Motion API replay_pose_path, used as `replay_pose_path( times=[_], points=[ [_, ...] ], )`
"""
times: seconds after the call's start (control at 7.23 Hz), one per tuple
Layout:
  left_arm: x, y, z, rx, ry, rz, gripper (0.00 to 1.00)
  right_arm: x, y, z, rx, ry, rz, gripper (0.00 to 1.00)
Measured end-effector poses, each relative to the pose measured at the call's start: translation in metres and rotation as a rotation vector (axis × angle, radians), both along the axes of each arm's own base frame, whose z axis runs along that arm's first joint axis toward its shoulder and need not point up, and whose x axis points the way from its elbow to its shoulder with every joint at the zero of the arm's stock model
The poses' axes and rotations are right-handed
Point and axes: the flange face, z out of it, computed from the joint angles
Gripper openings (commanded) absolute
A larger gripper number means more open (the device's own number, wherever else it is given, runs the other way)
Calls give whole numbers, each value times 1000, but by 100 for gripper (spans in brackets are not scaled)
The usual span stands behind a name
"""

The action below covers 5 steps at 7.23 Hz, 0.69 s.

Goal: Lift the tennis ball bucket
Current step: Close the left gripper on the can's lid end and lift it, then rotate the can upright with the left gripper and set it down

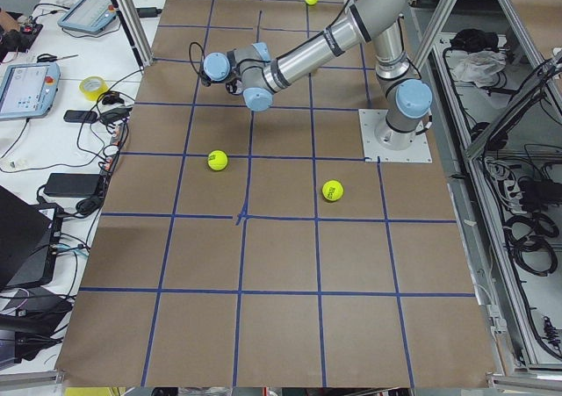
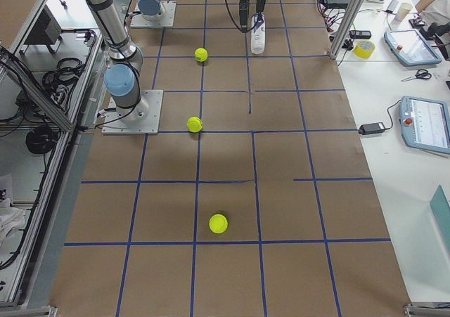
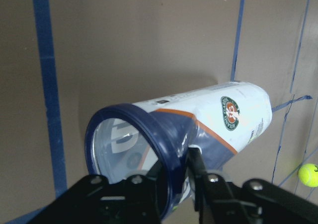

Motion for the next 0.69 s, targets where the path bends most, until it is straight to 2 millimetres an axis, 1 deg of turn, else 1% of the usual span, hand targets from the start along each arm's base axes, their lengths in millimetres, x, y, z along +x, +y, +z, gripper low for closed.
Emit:
replay_pose_path(
  times=[0.14,0.28,0.42,0.69],
  points=[
    [-11,-7,17,-8,-30,9,0,0,0,0,1,0,0,100],
    [-19,-10,30,-21,-70,3,0,0,0,-1,1,0,-1,100],
    [-24,-10,43,-39,-106,-3,0,0,0,-1,2,0,-2,100],
    [-28,-13,76,-64,-151,35,0,0,0,-1,2,0,-4,100]
  ],
)
